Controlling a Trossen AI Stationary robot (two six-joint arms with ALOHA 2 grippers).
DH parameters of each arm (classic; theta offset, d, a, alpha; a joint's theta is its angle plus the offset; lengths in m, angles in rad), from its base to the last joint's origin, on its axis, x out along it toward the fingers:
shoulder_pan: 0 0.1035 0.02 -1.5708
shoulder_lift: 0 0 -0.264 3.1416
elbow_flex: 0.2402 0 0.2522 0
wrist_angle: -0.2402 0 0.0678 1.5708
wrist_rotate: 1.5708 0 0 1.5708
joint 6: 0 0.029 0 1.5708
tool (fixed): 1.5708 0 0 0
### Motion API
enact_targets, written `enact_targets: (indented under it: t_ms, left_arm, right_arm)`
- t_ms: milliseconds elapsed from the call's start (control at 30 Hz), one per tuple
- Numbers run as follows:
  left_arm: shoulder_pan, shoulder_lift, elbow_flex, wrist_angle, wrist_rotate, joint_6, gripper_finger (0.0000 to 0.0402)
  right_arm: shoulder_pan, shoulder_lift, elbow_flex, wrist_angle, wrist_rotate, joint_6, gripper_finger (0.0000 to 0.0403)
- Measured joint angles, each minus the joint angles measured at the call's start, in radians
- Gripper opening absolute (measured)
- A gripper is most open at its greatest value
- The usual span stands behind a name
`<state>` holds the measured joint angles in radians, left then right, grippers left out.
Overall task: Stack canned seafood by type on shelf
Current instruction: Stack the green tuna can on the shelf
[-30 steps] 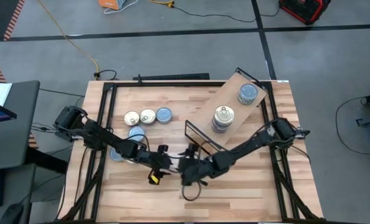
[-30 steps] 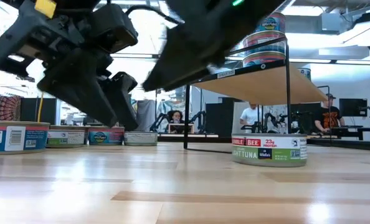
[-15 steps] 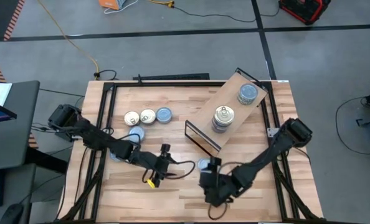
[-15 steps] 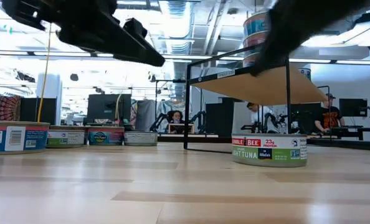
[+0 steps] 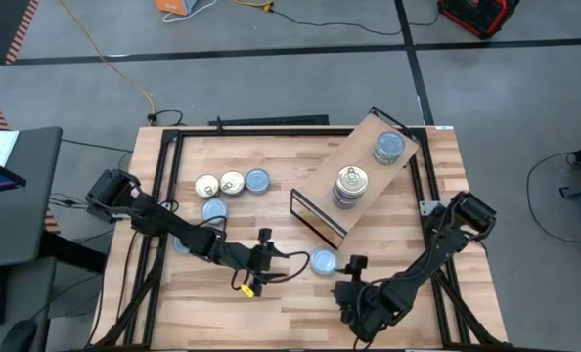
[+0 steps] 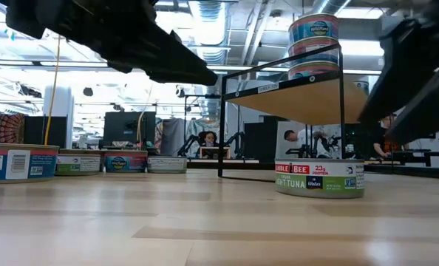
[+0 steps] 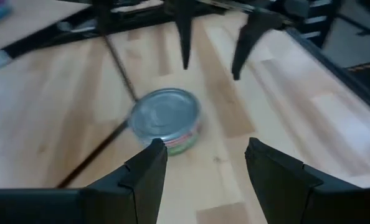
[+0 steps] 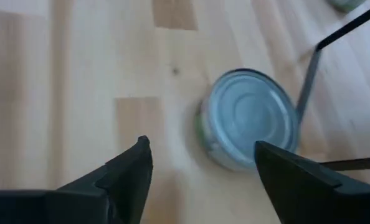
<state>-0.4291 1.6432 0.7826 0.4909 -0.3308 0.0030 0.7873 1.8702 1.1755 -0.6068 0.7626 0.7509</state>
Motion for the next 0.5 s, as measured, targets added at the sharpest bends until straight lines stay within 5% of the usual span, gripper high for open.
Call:
enact_targets:
  t_ms: [500]
  left_arm:
    - [-0.005,0.001,0.0,0.054,-0.041,0.045,0.0208]
  right_arm:
    - [-0.092,0.0,-0.106,0.175,-0.006,-0.359,0.0202]
